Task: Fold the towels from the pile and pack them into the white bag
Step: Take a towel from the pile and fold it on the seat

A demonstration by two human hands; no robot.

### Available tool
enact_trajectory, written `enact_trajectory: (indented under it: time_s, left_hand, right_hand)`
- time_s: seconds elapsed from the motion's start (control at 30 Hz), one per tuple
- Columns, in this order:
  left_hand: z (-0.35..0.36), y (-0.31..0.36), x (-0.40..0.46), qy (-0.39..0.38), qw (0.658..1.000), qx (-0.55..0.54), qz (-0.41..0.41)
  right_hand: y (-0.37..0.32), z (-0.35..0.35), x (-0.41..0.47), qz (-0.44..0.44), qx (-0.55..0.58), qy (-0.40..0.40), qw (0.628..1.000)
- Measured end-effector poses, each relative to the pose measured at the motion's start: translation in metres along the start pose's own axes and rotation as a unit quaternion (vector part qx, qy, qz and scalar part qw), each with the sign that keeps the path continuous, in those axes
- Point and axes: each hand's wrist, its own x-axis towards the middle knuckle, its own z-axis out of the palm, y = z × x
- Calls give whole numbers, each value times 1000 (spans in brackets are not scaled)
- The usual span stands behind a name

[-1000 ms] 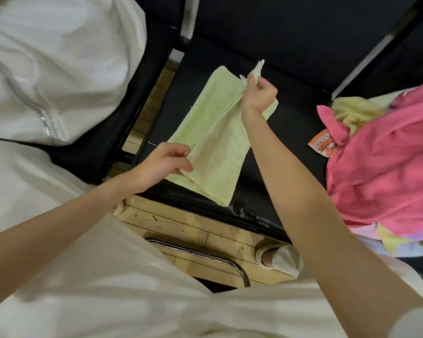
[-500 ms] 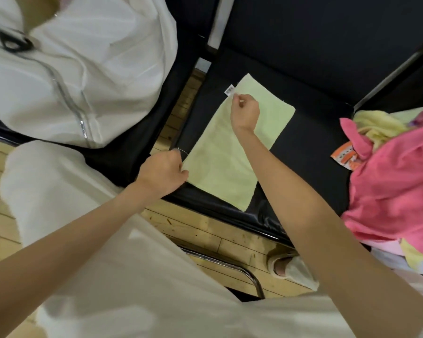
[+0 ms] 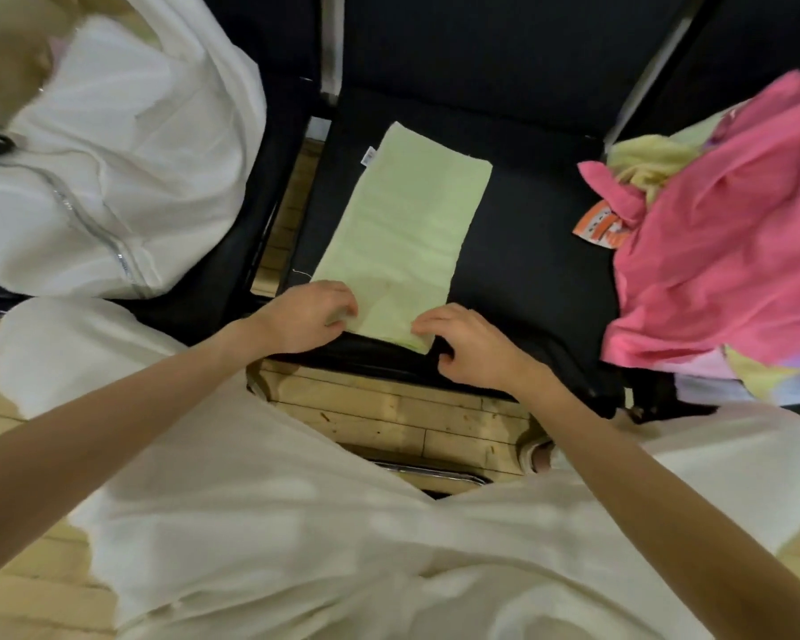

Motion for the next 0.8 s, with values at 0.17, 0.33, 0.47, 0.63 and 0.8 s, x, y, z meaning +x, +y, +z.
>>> enact_trajectory:
  time_s: [0.17,0.33,0.47,0.63,0.8]
  left_hand:
    - [0,4,6,-13,1000,3,-25]
    - [9,11,7,40,998,18,-45]
    - [17,11,1,66,997,40,-6]
    - [15,7,4,91,995,41,6]
    - [-10,34,8,59,997,-54,0]
  right_hand:
    - [-8,14,6,-46,-149,57,986]
    - [-8,26,12,-60,-179,123,974]
    - [-8,15,12,50,-33,160,985]
    - [2,0,-4,139,124,185,965]
    - [19,-8,-23,162,274,230,920]
